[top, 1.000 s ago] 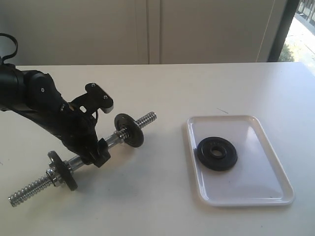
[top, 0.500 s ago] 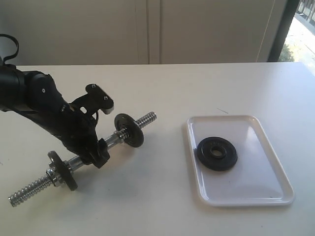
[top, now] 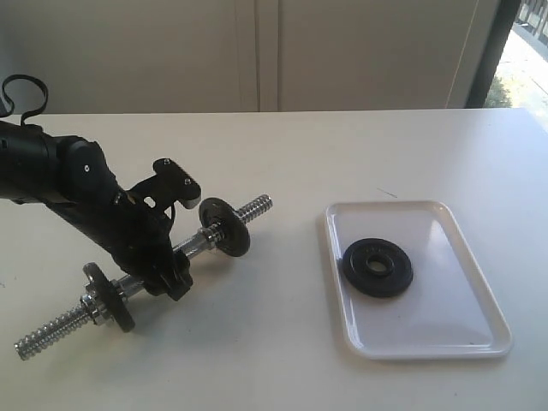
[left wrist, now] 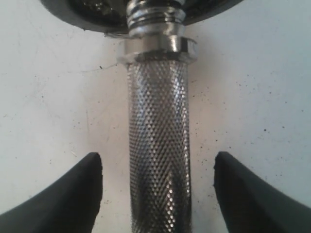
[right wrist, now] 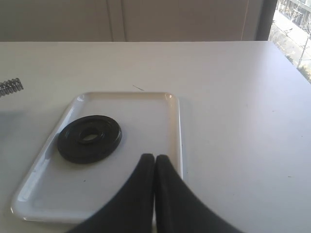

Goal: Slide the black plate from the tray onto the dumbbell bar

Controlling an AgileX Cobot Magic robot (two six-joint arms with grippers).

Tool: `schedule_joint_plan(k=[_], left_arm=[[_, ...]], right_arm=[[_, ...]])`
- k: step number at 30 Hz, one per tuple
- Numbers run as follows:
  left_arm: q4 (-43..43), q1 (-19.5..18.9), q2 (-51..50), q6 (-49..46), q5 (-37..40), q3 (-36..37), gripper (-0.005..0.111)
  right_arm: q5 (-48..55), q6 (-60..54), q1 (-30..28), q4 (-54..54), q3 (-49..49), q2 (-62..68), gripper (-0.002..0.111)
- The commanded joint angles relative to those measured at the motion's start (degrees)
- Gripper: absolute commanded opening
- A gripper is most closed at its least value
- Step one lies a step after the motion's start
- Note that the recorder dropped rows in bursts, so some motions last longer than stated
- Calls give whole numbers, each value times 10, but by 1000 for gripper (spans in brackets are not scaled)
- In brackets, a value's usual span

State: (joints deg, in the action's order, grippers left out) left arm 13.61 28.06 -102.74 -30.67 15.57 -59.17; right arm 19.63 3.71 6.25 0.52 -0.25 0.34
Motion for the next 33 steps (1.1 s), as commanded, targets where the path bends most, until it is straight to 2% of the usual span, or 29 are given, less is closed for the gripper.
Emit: schedule_joint_plan(k=[1, 4, 7, 11, 17, 33], left_arm=[[7, 2, 2, 0, 6, -2, 68], [7, 2, 2, -1, 7, -2, 62], [7, 2, 2, -1, 7, -2, 51], [7, 2, 2, -1, 10, -2, 33], [9, 2, 18, 1, 20, -2, 0], [27, 2, 66, 3, 24, -2, 0]], right_arm=[[-4, 0, 1, -1, 3, -3, 0], [-4, 0, 1, -1, 3, -3, 0], [-4, 0, 1, -1, 3, -3, 0], [-4, 0, 1, -1, 3, -3, 0], [-4, 0, 1, -1, 3, -3, 0], [-4, 0, 1, -1, 3, -3, 0]])
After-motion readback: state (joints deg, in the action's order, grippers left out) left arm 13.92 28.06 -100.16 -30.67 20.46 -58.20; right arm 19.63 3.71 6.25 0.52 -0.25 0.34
